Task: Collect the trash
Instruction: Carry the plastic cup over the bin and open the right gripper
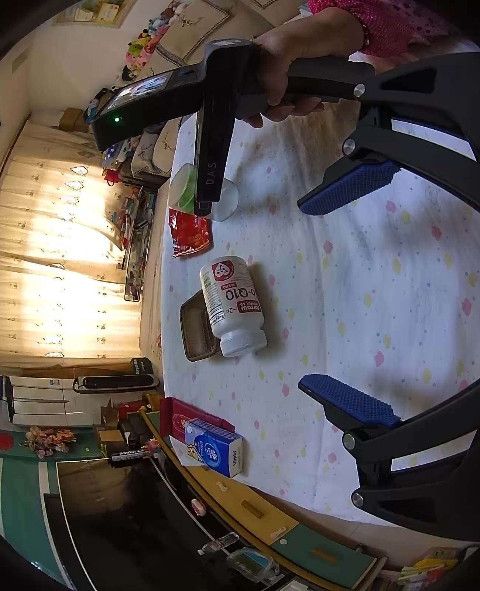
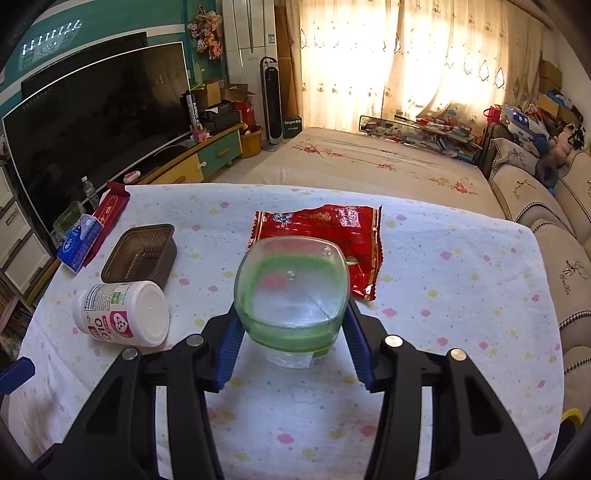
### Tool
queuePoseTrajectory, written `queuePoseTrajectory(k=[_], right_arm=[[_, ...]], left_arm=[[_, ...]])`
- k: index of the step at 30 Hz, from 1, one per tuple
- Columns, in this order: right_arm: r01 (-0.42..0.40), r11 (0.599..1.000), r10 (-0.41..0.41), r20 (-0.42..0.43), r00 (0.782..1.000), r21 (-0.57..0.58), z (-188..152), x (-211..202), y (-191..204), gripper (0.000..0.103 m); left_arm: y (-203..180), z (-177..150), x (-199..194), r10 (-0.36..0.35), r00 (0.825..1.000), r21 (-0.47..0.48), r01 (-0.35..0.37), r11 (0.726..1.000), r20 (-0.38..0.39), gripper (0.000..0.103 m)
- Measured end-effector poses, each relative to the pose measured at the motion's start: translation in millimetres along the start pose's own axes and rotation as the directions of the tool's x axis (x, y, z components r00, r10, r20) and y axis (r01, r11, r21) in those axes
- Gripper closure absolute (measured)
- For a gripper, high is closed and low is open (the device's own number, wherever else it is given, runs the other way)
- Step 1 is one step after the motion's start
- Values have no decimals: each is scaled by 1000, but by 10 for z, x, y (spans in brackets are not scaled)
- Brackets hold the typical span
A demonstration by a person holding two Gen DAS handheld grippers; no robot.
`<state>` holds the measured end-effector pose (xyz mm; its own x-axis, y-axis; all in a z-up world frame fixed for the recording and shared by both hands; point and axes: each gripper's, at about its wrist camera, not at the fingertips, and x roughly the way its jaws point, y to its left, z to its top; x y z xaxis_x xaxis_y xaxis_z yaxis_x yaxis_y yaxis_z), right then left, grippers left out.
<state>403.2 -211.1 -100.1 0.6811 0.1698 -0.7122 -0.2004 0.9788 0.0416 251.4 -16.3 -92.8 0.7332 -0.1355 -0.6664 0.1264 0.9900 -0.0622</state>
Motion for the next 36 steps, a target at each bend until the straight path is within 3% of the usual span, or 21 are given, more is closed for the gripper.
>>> queuePoseTrajectory(k=[8, 14, 20, 24, 27, 31, 36], right_arm=[[-29, 999, 29, 12, 1000, 25, -32, -250, -49, 55], [-53, 998, 51, 43, 998, 46, -142, -751, -209, 55], [-46, 993, 37, 89, 995, 105, -520, -1356, -605, 55], [29, 981, -52, 114, 992, 193, -856, -1734, -1094, 55], [133, 954, -165, 101, 981, 270, -1156, -1960, -1519, 55], [270, 884, -301, 23, 953, 381, -1612, -2120, -2152, 54], [365, 814, -362, -96, 927, 451, -2074, -2080, -2637, 54]], left_arm=[[13, -4, 13, 2, 1000, -7, -2, 1000, -7, 16], [26, -9, 32, -2, 1000, -9, 2, 1000, -11, 16], [12, -21, 57, 4, 1000, -1, -4, 1000, -19, 16], [-33, -34, 70, 8, 1000, 17, -7, 1000, -24, 16], [-75, -45, 73, 12, 1000, 35, -11, 999, -26, 16], [-102, -56, 90, 16, 999, 46, -15, 999, -32, 16], [-92, -67, 126, 16, 999, 44, -14, 999, -46, 16]])
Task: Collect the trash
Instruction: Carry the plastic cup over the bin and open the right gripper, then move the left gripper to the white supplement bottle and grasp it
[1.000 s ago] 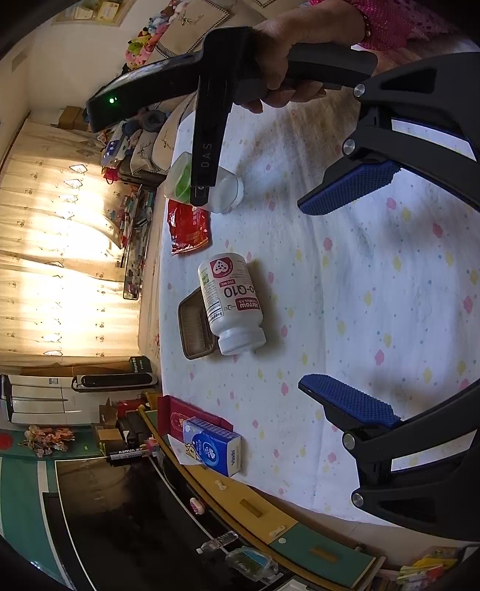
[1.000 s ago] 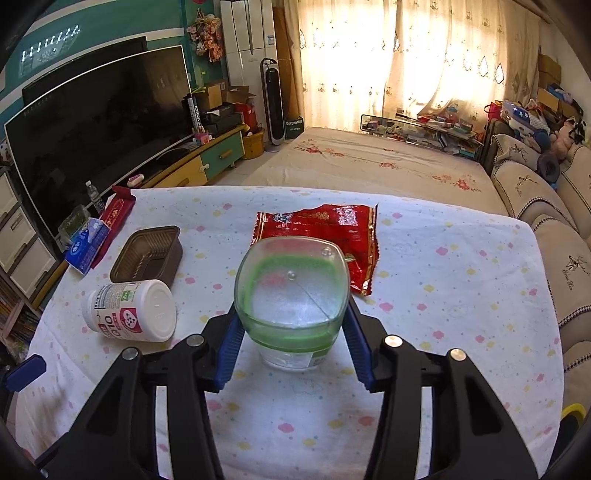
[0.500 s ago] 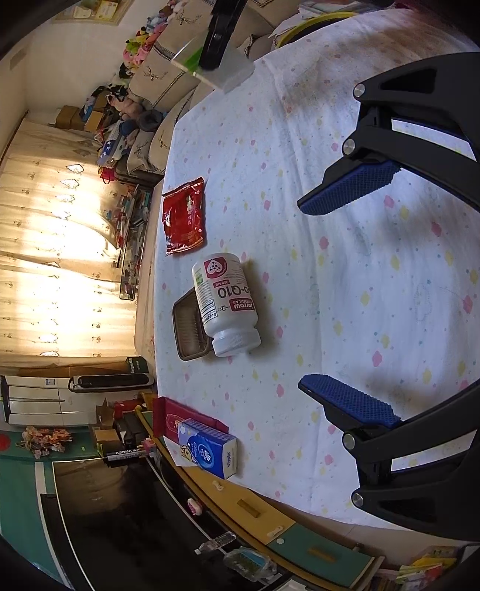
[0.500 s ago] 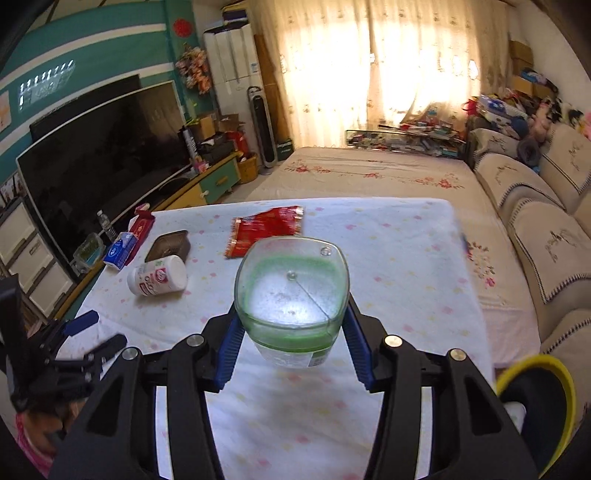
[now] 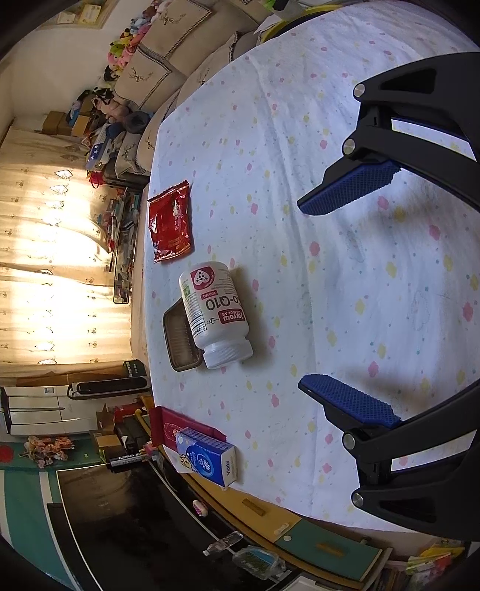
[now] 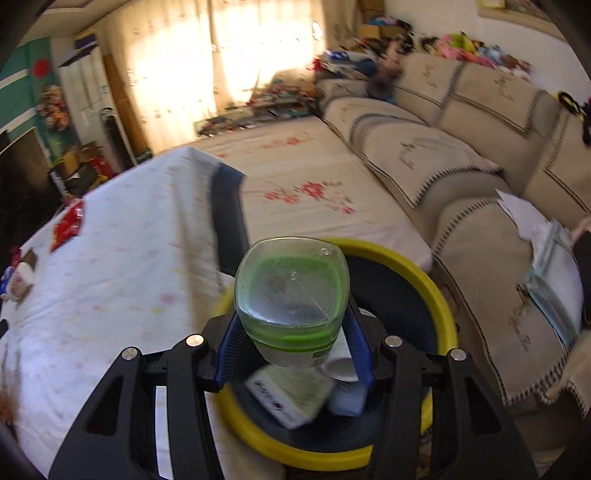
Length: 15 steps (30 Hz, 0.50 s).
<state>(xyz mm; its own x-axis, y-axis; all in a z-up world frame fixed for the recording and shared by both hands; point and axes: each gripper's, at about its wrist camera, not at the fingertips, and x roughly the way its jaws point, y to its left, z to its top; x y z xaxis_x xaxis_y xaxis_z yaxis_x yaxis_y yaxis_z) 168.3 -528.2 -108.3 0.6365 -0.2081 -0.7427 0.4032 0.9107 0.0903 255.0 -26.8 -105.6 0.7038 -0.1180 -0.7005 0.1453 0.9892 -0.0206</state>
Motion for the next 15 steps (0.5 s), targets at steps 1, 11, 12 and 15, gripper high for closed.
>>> queuePoseTrajectory(k=[1, 11, 12, 15], right_arm=[[17, 1000, -17, -20, 1000, 6, -25, 57, -66, 53], [-56, 998, 55, 32, 998, 28, 77, 29, 130, 38], [-80, 997, 79, 42, 996, 21, 114, 9, 230, 38], [-174, 984, 175, 70, 982, -21, 236, -41, 616, 36]], left_arm=[[1, -3, 7, -2, 1000, -2, 2, 1000, -3, 16], [4, -7, 52, -10, 1000, 3, 10, 1000, -19, 16], [4, -7, 66, -18, 1000, 2, 18, 1000, -25, 16], [23, 1, 109, -38, 998, -10, 37, 999, -45, 16]])
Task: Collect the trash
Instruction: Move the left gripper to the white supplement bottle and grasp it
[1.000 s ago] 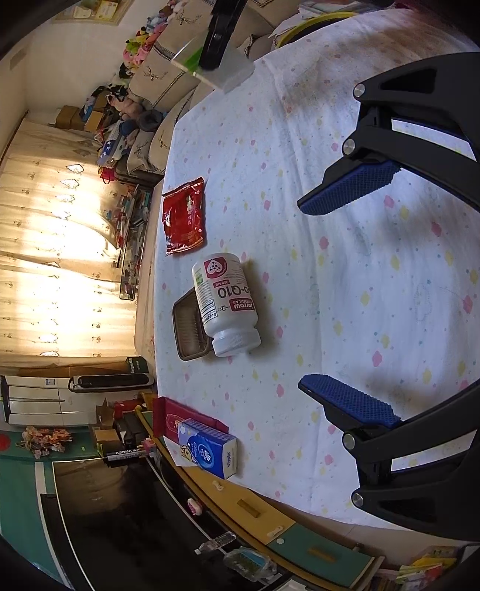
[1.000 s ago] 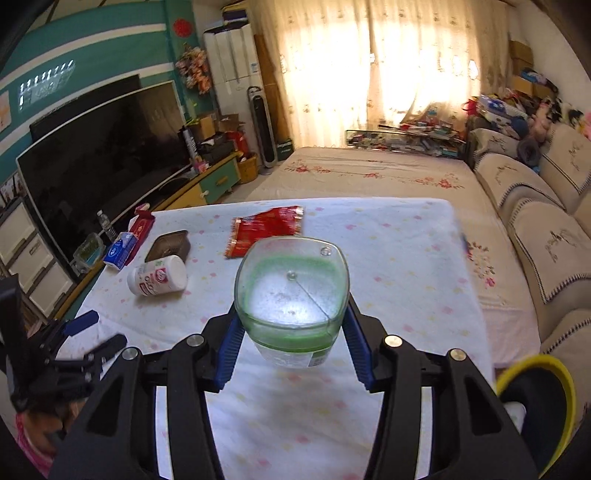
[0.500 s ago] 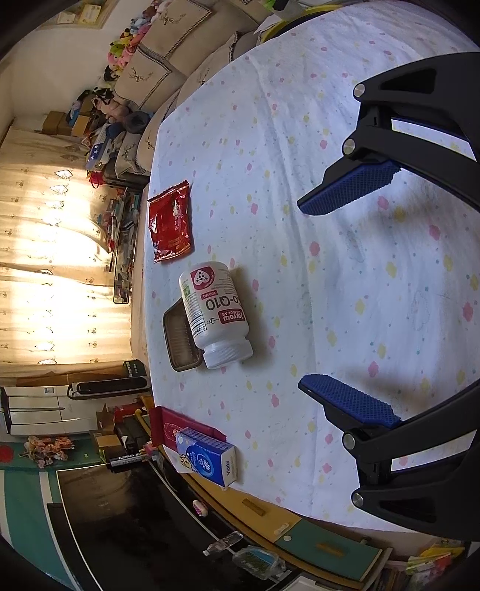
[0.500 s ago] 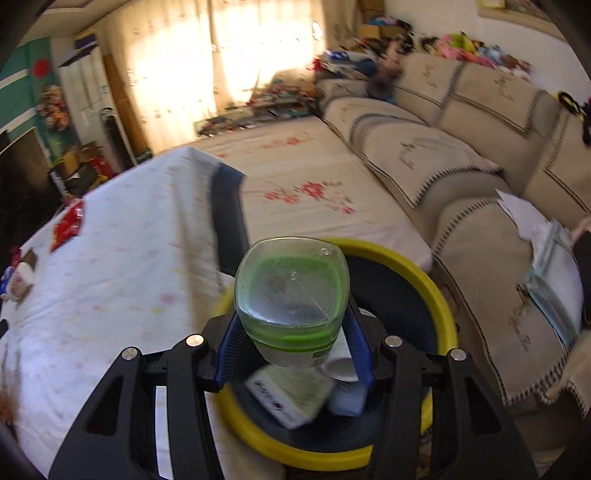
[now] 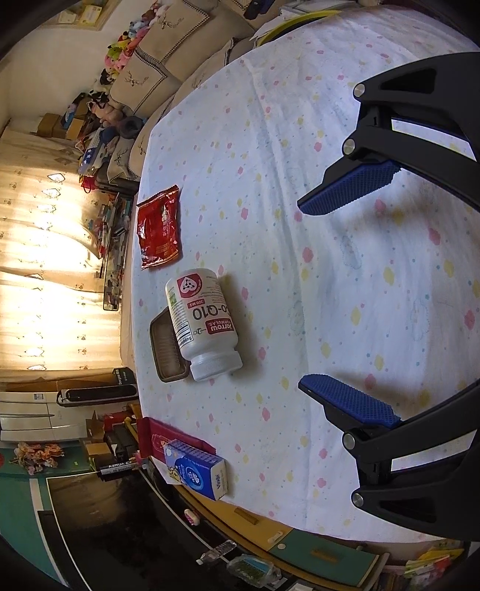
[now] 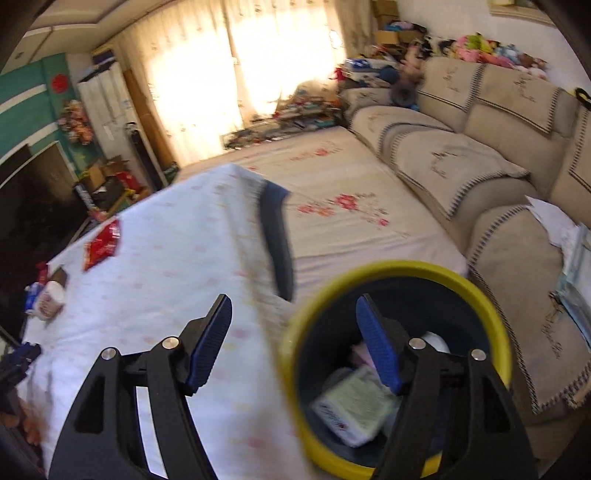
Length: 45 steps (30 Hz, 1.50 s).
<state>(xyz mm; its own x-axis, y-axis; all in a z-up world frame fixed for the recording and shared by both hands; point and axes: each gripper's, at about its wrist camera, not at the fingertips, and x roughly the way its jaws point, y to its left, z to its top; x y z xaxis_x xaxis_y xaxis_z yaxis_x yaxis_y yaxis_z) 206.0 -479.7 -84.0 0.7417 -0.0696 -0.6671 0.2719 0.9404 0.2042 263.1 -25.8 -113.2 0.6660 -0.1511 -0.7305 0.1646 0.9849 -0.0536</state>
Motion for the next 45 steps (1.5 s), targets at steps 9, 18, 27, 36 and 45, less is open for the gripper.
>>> queuePoseTrajectory(k=[9, 18, 27, 36, 45], right_arm=[[-156, 980, 162, 41, 986, -122, 142, 120, 846, 34], [-172, 977, 171, -20, 985, -128, 51, 284, 906, 34], [-201, 973, 198, -36, 979, -115, 33, 296, 884, 34], [-236, 965, 233, -38, 972, -117, 11, 252, 893, 34], [-241, 962, 238, -38, 970, -125, -7, 237, 899, 34]], left_arm=[[148, 307, 28, -5, 1000, -9, 4, 1000, -31, 16], [205, 638, 394, -16, 994, -47, 11, 999, -110, 16], [-9, 698, 695, 117, 975, -224, -159, 962, -192, 13], [61, 735, 821, 242, 949, -378, -304, 874, -205, 13], [256, 749, 854, 251, 944, -479, -326, 815, -215, 7]])
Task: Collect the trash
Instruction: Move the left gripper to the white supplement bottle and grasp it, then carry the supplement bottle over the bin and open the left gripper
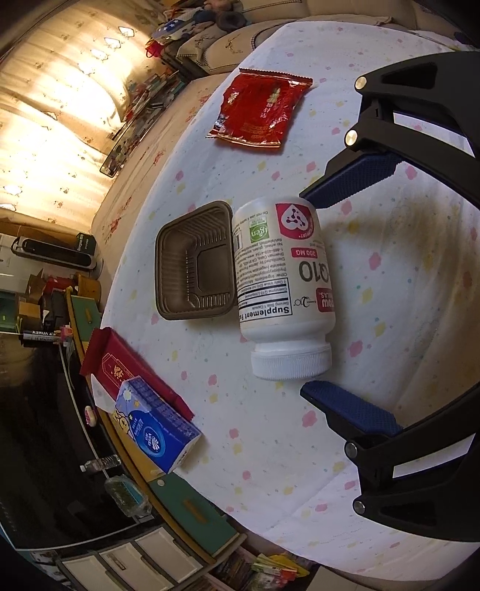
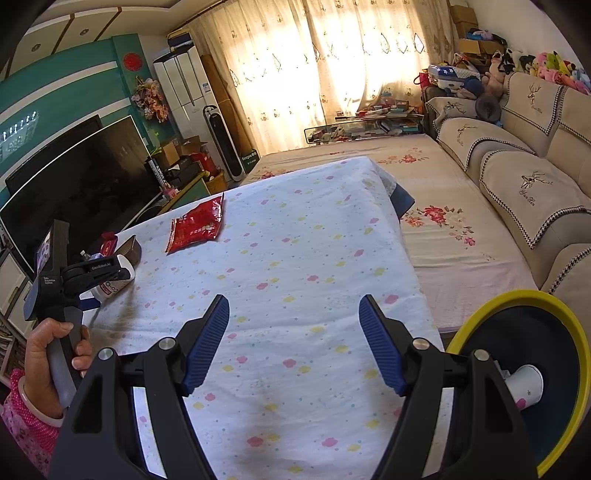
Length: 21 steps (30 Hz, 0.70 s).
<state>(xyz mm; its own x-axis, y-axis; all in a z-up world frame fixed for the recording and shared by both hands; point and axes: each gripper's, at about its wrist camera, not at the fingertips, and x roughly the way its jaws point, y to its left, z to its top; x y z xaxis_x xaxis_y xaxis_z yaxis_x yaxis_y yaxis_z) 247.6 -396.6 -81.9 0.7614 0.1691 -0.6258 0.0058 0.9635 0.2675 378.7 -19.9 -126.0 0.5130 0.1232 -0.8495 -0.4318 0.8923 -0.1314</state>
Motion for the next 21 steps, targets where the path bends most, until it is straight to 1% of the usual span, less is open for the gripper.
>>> queuePoseTrajectory(k=[3, 7, 10, 11, 12, 18, 21], right_arm=[[-2, 1000, 2, -4, 1000, -4, -4, 1, 2, 34], [-3, 1000, 3, -11, 1000, -11, -4, 13, 14, 34], [-2, 1000, 2, -13, 1000, -14, -3, 18, 17, 34], [-1, 1000, 1, -13, 1000, -16, -4, 19, 22, 34], [-1, 1000, 1, -13, 1000, -16, -3, 22, 22, 34], [0, 1000, 0, -4, 1000, -8, -6, 13, 13, 34], [9, 1000, -9, 13, 1000, 8, 11, -16, -31, 34]], left_arm=[[56, 44, 44, -6, 1000, -32, 6, 999, -9, 5], [58, 101, 115, -16, 1000, -40, 15, 999, -20, 5], [66, 141, 156, -29, 1000, -16, 29, 999, -7, 7], [52, 138, 158, -25, 1000, -2, 25, 1000, -4, 9], [27, 125, 142, -17, 1000, 16, 17, 1000, 3, 15], [7, -1, 8, -75, 997, 71, 75, 995, -3, 15], [12, -188, -153, -112, 994, 119, 113, 986, -21, 15]])
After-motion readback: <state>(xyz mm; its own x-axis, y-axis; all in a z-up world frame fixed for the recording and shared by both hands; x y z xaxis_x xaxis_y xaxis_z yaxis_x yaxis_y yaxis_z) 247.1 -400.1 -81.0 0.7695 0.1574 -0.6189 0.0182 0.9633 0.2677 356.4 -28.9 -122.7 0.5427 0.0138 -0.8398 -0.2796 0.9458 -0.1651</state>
